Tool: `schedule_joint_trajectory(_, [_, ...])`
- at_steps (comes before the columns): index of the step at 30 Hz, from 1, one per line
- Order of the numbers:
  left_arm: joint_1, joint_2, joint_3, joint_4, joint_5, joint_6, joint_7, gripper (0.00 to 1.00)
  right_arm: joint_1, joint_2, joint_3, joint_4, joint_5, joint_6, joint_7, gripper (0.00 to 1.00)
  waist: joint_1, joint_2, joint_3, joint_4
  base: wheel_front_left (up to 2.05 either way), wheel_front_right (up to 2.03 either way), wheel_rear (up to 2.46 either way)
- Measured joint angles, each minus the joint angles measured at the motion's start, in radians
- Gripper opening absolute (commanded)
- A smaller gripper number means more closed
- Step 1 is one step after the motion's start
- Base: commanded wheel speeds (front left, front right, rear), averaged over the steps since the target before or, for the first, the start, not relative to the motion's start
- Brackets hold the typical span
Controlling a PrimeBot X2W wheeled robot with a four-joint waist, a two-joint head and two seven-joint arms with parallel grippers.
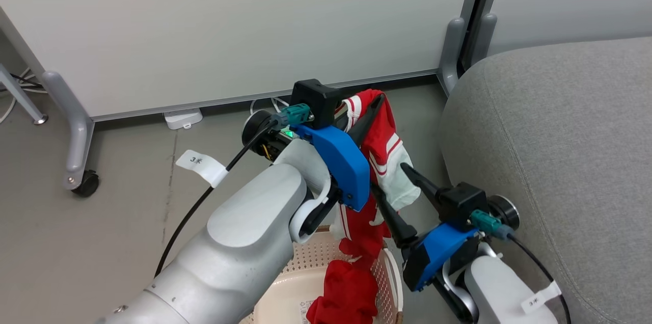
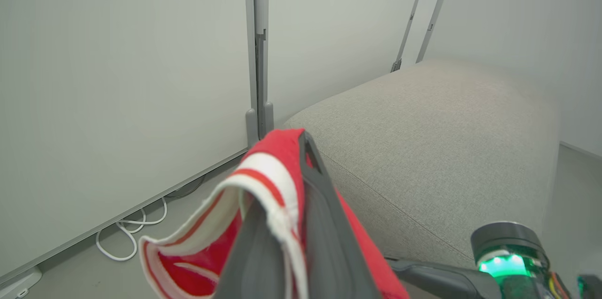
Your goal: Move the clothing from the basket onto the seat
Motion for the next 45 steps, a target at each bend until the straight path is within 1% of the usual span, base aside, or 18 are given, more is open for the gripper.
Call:
schedule_joint_trajectory(6, [-0.004,0.000,-0.036,-0.018,-0.030,0.006,-0.002,0.00,-0.085,0.000,0.002,0.122,0.043,0.000,-0.027,1.00,0.0000,0.0000,-0.005,0.013,0.00,0.00,0.00])
schedule_joint_trajectory(12, [-0.009,0.000,-0.075,-0.038,-0.060,0.010,-0.003,0.00,-0.161,0.000,0.008,0.253,0.053,0.000,-0.033,1.00,-0.0001,0.0000,-0.011,0.030,0.00,0.00,0.00])
schedule_joint_trajectory(17, [-0.020,0.000,-0.101,-0.048,-0.078,0.015,-0.003,0.00,-0.203,0.000,0.024,0.332,0.071,0.000,-0.036,1.00,-0.0001,0.0000,-0.014,0.045,0.00,0.00,0.00])
schedule_joint_trajectory(18, [-0.022,0.000,-0.106,-0.049,-0.082,0.015,-0.004,0.00,-0.209,0.000,0.028,0.342,0.081,0.000,-0.040,0.76,-0.0001,0.0000,-0.015,0.047,0.00,0.00,0.00])
schedule_joint_trajectory(19, [-0.022,0.000,-0.109,-0.049,-0.087,0.015,-0.005,0.00,-0.214,0.000,0.032,0.350,0.093,0.000,-0.043,0.31,-0.0001,0.0000,-0.015,0.049,0.00,0.00,0.00])
schedule_joint_trajectory(20, [-0.022,0.000,-0.113,-0.048,-0.089,0.015,-0.005,0.00,-0.218,0.000,0.037,0.356,0.103,0.000,-0.046,0.00,0.0000,0.0000,-0.015,0.051,0.00,0.00,0.00])
schedule_joint_trajectory(29, [-0.035,0.000,-0.132,-0.025,-0.107,0.024,-0.027,0.00,-0.235,0.000,0.075,0.383,0.167,0.000,-0.073,0.00,-0.0001,0.0000,-0.018,0.046,0.00,0.00,0.00])
schedule_joint_trajectory(35, [-0.041,0.000,-0.140,-0.006,-0.118,0.024,-0.040,0.00,-0.240,0.000,0.084,0.396,0.182,0.000,-0.080,0.00,-0.0001,0.0000,-0.018,0.035,0.00,0.00,0.00])
schedule_joint_trajectory(36, [-0.042,0.000,-0.142,-0.003,-0.121,0.024,-0.040,0.40,-0.241,0.000,0.084,0.397,0.183,0.000,-0.081,0.00,-0.0001,0.0000,-0.019,0.034,0.00,0.00,0.00])
schedule_joint_trajectory(37, [-0.043,0.000,-0.144,-0.002,-0.122,0.024,-0.040,1.00,-0.242,0.000,0.082,0.399,0.184,0.000,-0.081,0.00,-0.0001,0.0000,-0.019,0.032,0.00,0.00,0.00])
schedule_joint_trajectory(45, [-0.044,0.000,-0.158,0.013,-0.132,0.024,-0.062,1.00,-0.245,0.000,0.048,0.395,0.181,0.000,-0.083,0.00,-0.0001,0.0000,-0.023,0.032,0.00,0.00,0.00])
